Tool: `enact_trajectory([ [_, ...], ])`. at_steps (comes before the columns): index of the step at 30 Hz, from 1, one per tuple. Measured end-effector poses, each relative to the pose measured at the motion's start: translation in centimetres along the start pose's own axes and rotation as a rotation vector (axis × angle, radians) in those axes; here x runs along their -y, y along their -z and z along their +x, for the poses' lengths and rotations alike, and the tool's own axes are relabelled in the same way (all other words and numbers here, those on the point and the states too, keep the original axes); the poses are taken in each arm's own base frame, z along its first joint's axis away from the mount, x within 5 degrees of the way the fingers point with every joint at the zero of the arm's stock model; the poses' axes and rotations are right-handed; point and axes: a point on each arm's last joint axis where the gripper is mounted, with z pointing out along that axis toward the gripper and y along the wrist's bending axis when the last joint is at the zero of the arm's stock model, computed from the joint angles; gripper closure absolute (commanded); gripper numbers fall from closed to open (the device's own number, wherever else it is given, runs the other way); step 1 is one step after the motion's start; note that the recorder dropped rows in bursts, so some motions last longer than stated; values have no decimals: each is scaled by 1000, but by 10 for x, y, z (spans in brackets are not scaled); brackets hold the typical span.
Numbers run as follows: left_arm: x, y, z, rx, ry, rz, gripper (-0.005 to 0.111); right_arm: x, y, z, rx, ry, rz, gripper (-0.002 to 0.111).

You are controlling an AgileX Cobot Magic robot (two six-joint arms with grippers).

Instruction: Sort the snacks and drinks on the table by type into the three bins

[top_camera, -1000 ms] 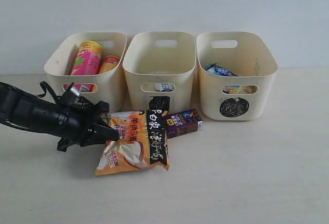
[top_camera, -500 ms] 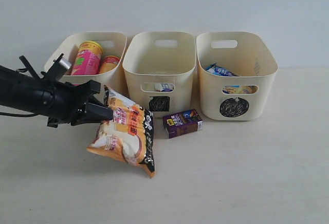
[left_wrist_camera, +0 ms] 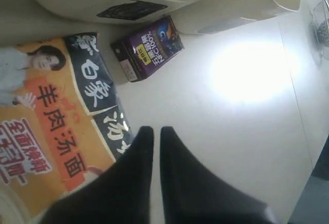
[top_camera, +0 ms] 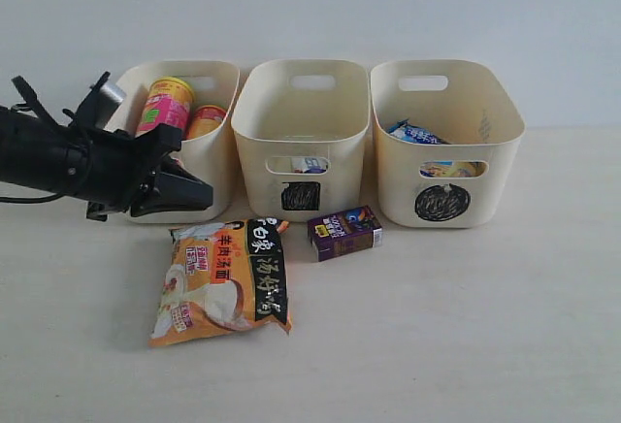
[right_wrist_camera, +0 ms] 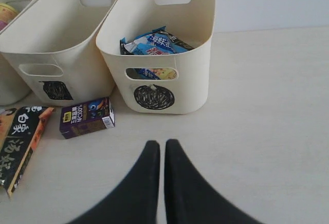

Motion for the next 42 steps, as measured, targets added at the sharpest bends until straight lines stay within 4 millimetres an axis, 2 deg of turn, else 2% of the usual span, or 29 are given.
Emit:
enact_trajectory([
  [3, 0, 0, 2, -18, -10, -6, 102, -2, -6, 3, -41, -80, -14, 108],
  [6, 4, 7, 3, -42, -53, -36, 102, -8, -23, 12, -200, -116, -43, 108],
  [11, 5, 17, 4, -63, -66, -129, 102, -33, -56, 5, -468, -90, -239, 108],
  [13, 1, 20, 5, -70, -2, -153, 102, -42, -73, 4, -553, -97, -304, 108],
  [15, -4, 25, 5, -73, 98, -173, 102, -51, -98, 2, -646, -117, -376, 108],
  [19, -13, 33, 4, -68, 212, -196, 102, -60, -133, -2, -725, -159, -426, 106],
  [21, -20, 40, 4, -61, 269, -205, 102, -64, -151, -3, -758, -184, -448, 99],
  [23, -25, 46, 3, -58, 313, -206, 102, -68, -168, -3, -791, -213, -478, 86],
  [28, -38, 62, 2, -44, 387, -206, 102, -77, -200, 0, -836, -304, -546, 46],
  [30, -41, 66, 2, -42, 401, -205, 102, -79, -211, 3, -838, -339, -565, 39],
  [38, -43, 66, 2, -39, 402, -214, 102, -82, -245, 20, -805, -519, -602, 37],
  [42, -54, 58, 6, -68, 432, -218, 102, -81, -261, 36, -800, -595, -603, 37],
])
